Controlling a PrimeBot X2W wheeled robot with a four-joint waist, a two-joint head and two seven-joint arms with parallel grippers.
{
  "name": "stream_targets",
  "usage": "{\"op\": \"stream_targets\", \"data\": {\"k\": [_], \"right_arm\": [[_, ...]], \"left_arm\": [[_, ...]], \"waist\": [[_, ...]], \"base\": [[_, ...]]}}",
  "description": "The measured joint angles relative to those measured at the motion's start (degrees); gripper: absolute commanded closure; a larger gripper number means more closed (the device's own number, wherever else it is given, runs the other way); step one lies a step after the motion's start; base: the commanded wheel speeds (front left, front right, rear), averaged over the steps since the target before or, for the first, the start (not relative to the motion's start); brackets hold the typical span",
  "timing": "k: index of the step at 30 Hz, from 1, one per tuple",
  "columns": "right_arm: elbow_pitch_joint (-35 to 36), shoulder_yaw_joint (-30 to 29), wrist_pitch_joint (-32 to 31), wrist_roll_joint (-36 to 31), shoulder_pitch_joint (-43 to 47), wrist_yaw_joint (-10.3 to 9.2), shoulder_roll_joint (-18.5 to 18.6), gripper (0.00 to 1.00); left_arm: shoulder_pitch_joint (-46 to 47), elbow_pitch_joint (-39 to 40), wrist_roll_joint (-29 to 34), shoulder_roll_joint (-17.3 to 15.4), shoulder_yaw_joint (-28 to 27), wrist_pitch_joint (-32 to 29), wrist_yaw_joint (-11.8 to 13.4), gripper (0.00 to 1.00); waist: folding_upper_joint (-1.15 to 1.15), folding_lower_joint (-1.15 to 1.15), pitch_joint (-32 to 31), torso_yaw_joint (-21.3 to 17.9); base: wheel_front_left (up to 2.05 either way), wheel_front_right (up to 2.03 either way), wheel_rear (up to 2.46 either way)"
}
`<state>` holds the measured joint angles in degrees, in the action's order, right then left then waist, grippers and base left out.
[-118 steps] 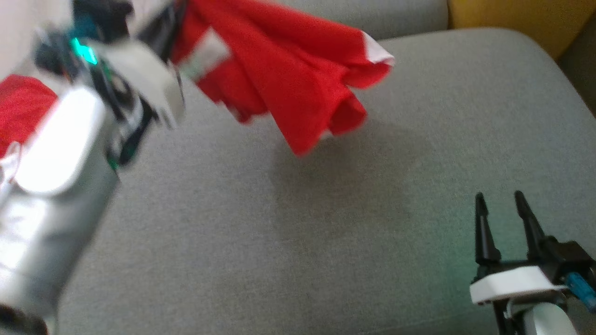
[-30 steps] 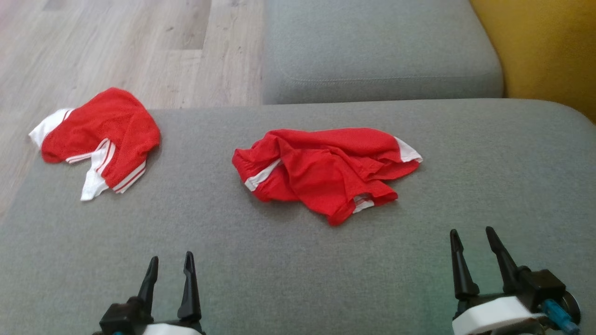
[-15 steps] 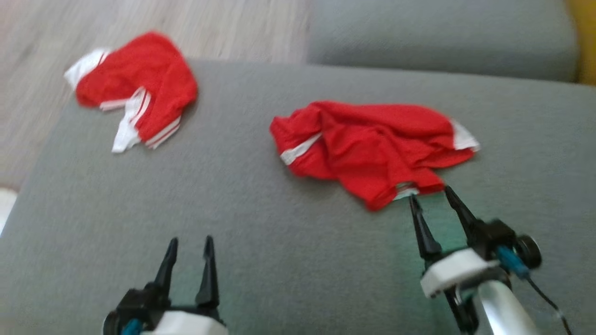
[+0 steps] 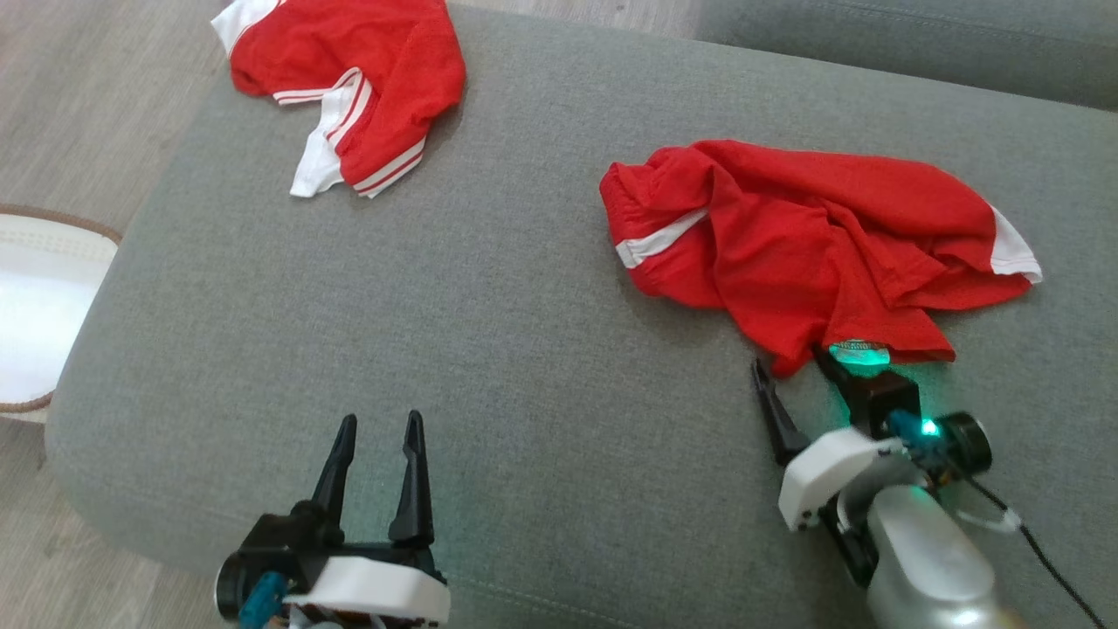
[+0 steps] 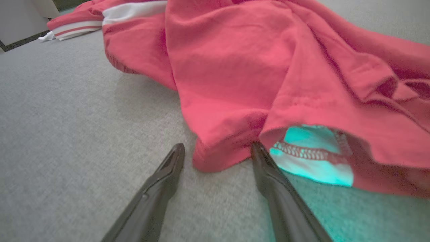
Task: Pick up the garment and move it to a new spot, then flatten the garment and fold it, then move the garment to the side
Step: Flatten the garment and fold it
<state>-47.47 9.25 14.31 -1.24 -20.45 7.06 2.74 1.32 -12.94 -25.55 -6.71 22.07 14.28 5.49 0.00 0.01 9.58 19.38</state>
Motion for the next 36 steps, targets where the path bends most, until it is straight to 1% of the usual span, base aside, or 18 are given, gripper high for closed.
{"op": "stream_targets", "data": {"k": [1, 2, 3, 4, 5, 7, 10, 14, 19, 23, 24, 29, 32, 34, 36], "right_arm": [[-0.49, -0.11, 0.0, -0.33, -0.77, 0.0, 0.0, 0.11], [-0.8, -0.31, 0.0, -0.58, -1.41, 0.0, 0.0, 0.46], [-0.8, -0.62, 0.0, -0.82, -1.77, 0.0, 0.01, 0.61], [-0.73, -0.87, 0.0, -0.86, -2.01, 0.0, 0.01, 0.83], [-0.32, -1.0, -0.01, -0.86, -2.09, 0.0, 0.03, 1.0], [2.58, -0.96, -0.01, -0.53, -2.08, 0.0, 0.07, 1.0], [8.93, -0.77, 0.0, 0.45, -1.82, 0.0, 0.07, 1.0], [16.84, 0.48, 0.05, 3.2, 0.91, 0.0, 0.08, 1.0], [24.8, 5.3, 0.05, 7.89, 5.31, 0.0, 0.09, 1.0], [30.3, 8.71, -0.23, 9.93, 6.69, 0.0, 0.1, 1.0], [30.3, 8.71, -0.23, 9.93, 6.69, 0.0, 0.1, 1.0], [38.35, 11.51, -3.39, 13.06, 7.51, 0.0, 0.09, 1.0], [40.81, 10.2, -5.38, 15.37, 7.51, 0.0, 0.05, 1.0], [40.34, 7.01, -6.38, 15.61, 7.54, 0.0, 0.03, 1.0], [38.08, 3.12, -7.37, 16.0, 7.53, 0.0, 0.04, 1.0]], "left_arm": [[0.07, -0.09, 0.08, 0.1, -0.05, 0.0, -0.01, 0.0], [0.13, -0.16, 0.35, 0.18, -0.12, 0.0, -0.01, 0.0], [0.22, -0.2, 0.41, 0.23, -0.16, 0.0, -0.02, 0.0], [0.34, -0.25, 0.41, 0.29, -0.23, 0.0, -0.03, 0.0], [0.51, -0.34, 0.41, 0.35, -0.31, 0.0, -0.04, 0.0], [0.73, -0.42, 0.73, 0.46, -0.71, 0.01, -0.45, 0.0], [0.72, -0.57, 1.03, 0.57, -1.44, 0.01, -0.52, 0.0], [0.69, -0.89, 1.43, 0.63, -1.8, 0.01, -0.78, 0.0], [0.35, -1.44, 1.92, 0.57, -1.89, 0.01, -0.97, 0.0], [-1.07, -1.67, 1.92, 0.42, -1.89, 0.01, -1.0, 0.0], [-1.07, -1.67, 1.92, 0.42, -1.89, 0.01, -1.0, 0.0], [-2.39, -1.66, 1.92, 0.21, -1.89, 0.01, -0.97, 0.0], [-2.53, -1.64, 1.92, 0.11, -1.89, 0.01, -0.94, 0.0], [-2.54, -1.58, 1.92, 0.1, -1.89, 0.01, -0.94, 0.0], [-2.54, -1.53, 1.92, 0.1, -1.87, 0.01, -0.94, 0.0]], "waist": [[0.0, 0.0, 0.14, 0.08], [0.0, 0.0, 0.2, 0.07], [0.0, 0.0, 0.22, 0.02], [0.0, 0.0, 0.19, -0.08], [0.0, 0.0, 0.14, -0.23], [0.0, 0.0, -0.07, -0.66], [0.0, -0.01, -0.75, -1.49], [0.0, -0.01, -2.32, -2.7], [0.0, -0.01, -5.18, -4.13], [0.0, -0.02, -7.91, -5.08], [0.0, -0.02, -7.91, -5.08], [0.0, -0.02, -10.71, -5.93], [0.0, -0.02, -11.67, -6.27], [0.0, -0.02, -11.89, -6.35], [0.0, -0.02, -11.78, -6.28]], "base": [[0.0, 0.0, 0.0], [0.0, 0.0, 0.0], [0.0, 0.0, 0.0], [0.0, 0.0, 0.0], [0.0, 0.0, 0.0], [0.0, 0.0, 0.0], [0.0, 0.0, 0.0], [0.0, 0.0, 0.0], [0.0, 0.0, 0.0], [0.0, 0.0, 0.0], [0.0, 0.0, 0.0], [0.0, 0.0, 0.0], [0.0, 0.0, 0.0], [0.0, 0.0, 0.0], [0.0, 0.0, 0.0]]}}
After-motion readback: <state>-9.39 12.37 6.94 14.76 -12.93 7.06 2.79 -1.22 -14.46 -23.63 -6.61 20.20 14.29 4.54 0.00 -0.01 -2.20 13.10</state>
